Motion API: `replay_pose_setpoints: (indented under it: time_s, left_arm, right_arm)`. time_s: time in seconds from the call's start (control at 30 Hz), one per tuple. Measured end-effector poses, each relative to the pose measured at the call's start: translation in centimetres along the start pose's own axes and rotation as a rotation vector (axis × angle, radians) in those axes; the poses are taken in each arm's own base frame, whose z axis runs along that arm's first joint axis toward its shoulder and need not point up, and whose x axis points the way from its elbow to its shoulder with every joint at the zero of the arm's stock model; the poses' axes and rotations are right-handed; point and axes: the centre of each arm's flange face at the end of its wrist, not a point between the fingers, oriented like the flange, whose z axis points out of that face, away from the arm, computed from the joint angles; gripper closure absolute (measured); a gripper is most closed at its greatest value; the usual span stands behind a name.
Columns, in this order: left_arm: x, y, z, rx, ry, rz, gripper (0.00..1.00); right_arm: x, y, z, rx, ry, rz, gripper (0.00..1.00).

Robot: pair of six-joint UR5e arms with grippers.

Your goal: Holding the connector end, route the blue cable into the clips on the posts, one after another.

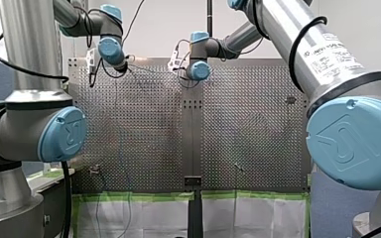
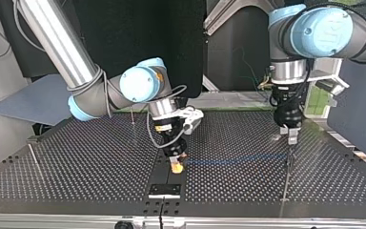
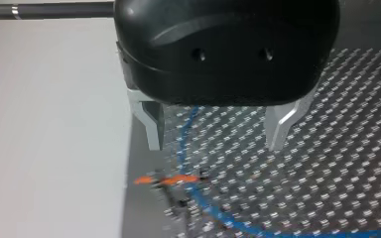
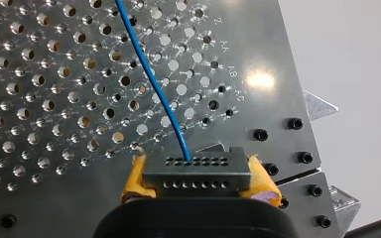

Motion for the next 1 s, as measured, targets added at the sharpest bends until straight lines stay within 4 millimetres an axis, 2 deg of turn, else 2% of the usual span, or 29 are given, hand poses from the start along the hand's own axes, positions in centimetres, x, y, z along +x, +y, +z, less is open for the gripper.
replay_pose_setpoints:
  time_s: [0.27,1.0]
  left_arm:
    - [-1.8,0.6,0.9,-0.012,-0.041,-0.01,0.0]
    - [-1.7,1.1,1.2,-0.022,-0.034,-0.004,0.0]
  right_arm:
    - [-0.1,0.0,0.0,0.001,-0.001,0.0,1.0]
    - [-0.1,0.2,0.0,-0.001,-0.002,0.0,1.0]
